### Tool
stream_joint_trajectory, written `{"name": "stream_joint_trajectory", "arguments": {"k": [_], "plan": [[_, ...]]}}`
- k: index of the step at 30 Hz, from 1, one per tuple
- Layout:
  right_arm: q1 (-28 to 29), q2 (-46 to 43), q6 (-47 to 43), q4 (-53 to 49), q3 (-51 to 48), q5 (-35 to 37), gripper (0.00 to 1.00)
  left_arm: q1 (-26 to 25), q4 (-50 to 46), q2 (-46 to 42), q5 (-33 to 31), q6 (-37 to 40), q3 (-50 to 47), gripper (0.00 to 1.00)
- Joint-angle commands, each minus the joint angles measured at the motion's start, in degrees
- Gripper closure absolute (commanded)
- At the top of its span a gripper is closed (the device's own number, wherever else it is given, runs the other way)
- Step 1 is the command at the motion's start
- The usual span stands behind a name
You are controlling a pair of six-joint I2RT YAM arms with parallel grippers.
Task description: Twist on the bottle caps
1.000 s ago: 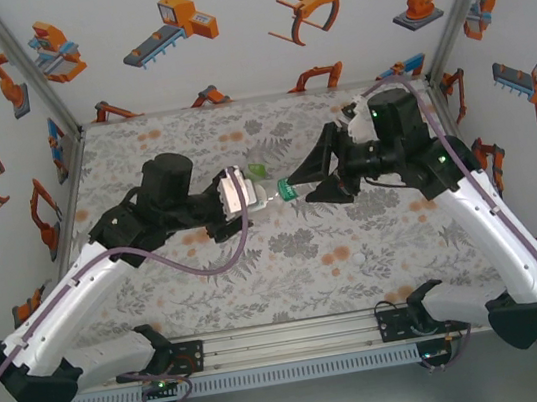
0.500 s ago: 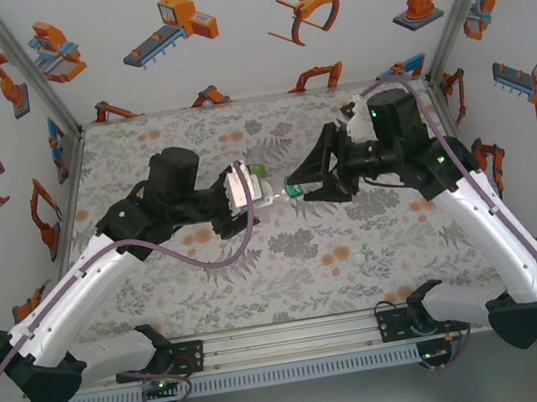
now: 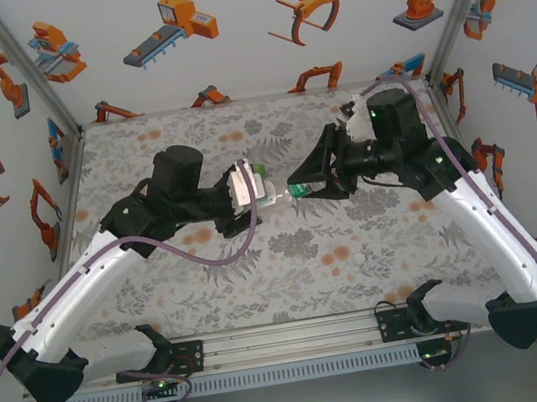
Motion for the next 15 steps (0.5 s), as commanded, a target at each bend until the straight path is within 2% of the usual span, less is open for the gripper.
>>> {"name": "stream_joint_trajectory", "arguments": {"k": [1,7,11,12,15], "plan": [[0.27,-0.41,0.99,0.85,-0.49,0.23,0.52,-0.24,1.24,0.27,-0.78,-1.00,2.31,1.00],[0.27,-0.04,0.95,0.96,-0.40,0.14,0.54,-0.33,1.22,0.18,-1.26,-1.10,2.08,0.98],[0.32,-0.06,0.86,1.05,-0.40,0.55,0.60,-0.33,1.24,0.01,-1.02,-0.95,1.88,0.96],[0.27,-0.14,0.67,1.05,-0.40,0.65,0.61,-0.35,1.31,-0.05,-0.75,-0.92,1.79,0.92],[0.27,-0.03,0.29,1.00,-0.49,0.91,0.62,-0.33,1.29,-0.33,-0.04,-0.83,1.61,0.69]]}}
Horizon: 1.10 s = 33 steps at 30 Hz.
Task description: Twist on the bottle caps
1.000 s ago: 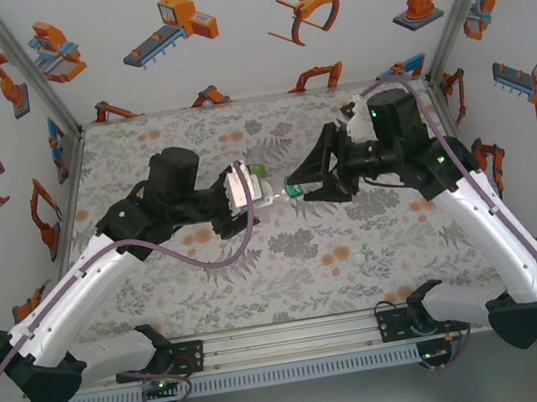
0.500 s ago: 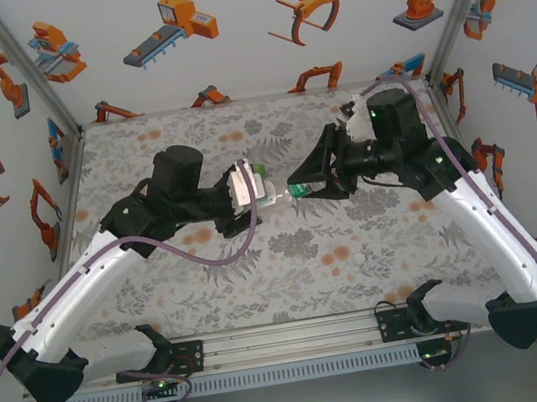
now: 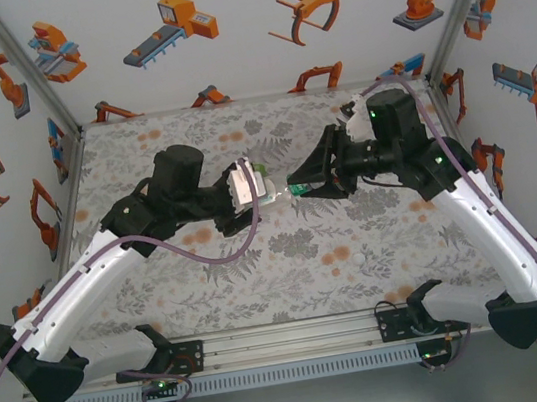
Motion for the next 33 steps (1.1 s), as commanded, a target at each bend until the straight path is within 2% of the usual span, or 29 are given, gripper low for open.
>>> {"name": "stream_joint_trajectory", "arguments": {"k": [1,5,9,16,21,30,33], "plan": [[0.28,-0.01,-0.16,0.98,-0.61,0.55,0.63,-0.41,1.39,-0.54,1.34,-0.73,1.45,0.64],[0.23,0.68,-2.45,-0.46,-0.16,1.66,0.66,-0.40,3.37,-2.00,1.44,-1.51,0.18,0.41],[0.16,2.73,-8.36,-6.24,1.92,5.02,0.68,-0.37,6.31,-4.24,0.77,-2.78,-1.98,0.29],[0.05,9.24,-22.38,-19.03,8.52,16.17,0.70,-0.33,8.44,-7.01,-2.06,-4.81,-4.25,0.24],[-0.76,17.25,-33.41,-27.18,15.72,26.13,0.73,-0.16,8.67,-6.79,-8.28,-10.60,-3.80,0.24],[-8.04,30.57,-42.64,-28.16,26.74,33.39,0.75,0.77,10.94,-6.18,-16.74,-23.87,-5.63,0.25],[-10.28,35.77,-43.82,-28.07,31.62,35.45,0.76,1.52,9.27,-6.02,-22.57,-31.21,-6.45,0.24]]}}
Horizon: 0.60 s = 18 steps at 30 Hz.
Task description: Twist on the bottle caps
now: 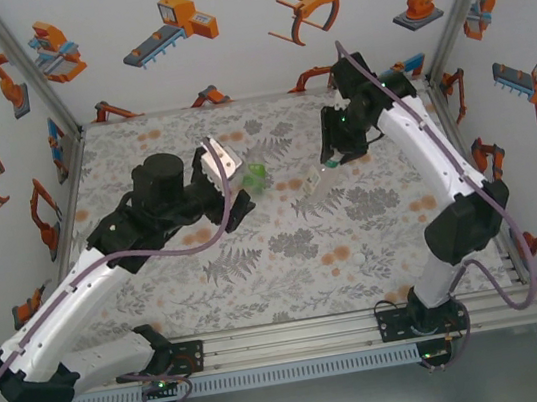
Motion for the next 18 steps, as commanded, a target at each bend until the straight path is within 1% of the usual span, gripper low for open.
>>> {"name": "stream_joint_trajectory", "arguments": {"k": [1,3,6,13,15,18], "plan": [[-2.31,4.78,-4.42,-1.29,6.19,4.19,0.76,1.29,-1.63,0.52,-8.37,-12.01,-0.96,0.24],[-3.60,8.92,-5.35,-1.87,10.63,4.23,0.76,2.35,-4.32,0.92,-9.98,-16.13,-0.59,0.24],[-5.27,15.83,-6.88,-4.05,18.32,4.35,0.75,3.50,-6.62,0.69,-9.67,-19.97,-0.91,0.25],[-7.15,30.43,-11.27,-12.31,38.98,9.72,0.75,4.08,-5.94,-2.50,-8.56,-23.71,-4.49,0.26],[-7.28,32.51,-12.28,-12.60,41.50,10.87,0.75,4.04,-6.26,-3.16,-8.67,-24.48,-4.97,0.26],[-7.29,33.70,-13.45,-11.35,41.98,11.78,0.75,4.08,-7.05,-3.84,-9.38,-25.88,-5.55,0.27]]}}
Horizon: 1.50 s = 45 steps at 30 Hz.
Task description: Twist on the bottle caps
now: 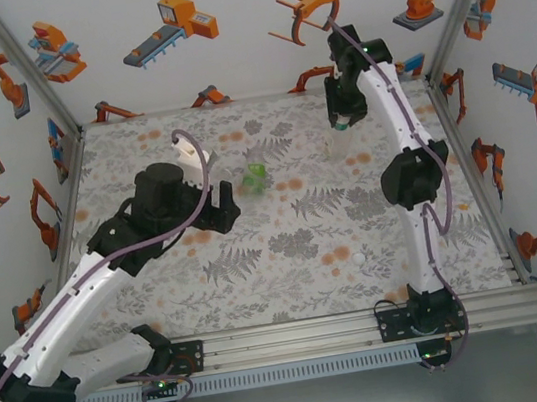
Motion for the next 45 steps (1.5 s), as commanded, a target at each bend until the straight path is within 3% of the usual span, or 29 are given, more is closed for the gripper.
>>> {"name": "stream_joint_trajectory", "arguments": {"k": [1,19,33,45], "plan": [[-0.10,0.35,-2.94,-2.18,2.22,3.12,0.74,0.42,-1.32,-1.72,-0.71,-3.71,-0.74,0.27],[-0.84,1.16,-2.87,-1.32,0.55,2.52,0.47,0.49,-2.23,-2.35,-0.72,-3.31,-1.00,0.27],[-0.82,-6.61,-2.77,-2.44,0.64,2.79,0.44,0.87,-0.53,0.86,-0.68,-2.35,-0.26,0.26],[-0.71,-26.45,-1.12,1.53,-22.32,2.69,0.44,3.33,3.00,16.00,2.41,-2.79,6.21,0.25]]}}
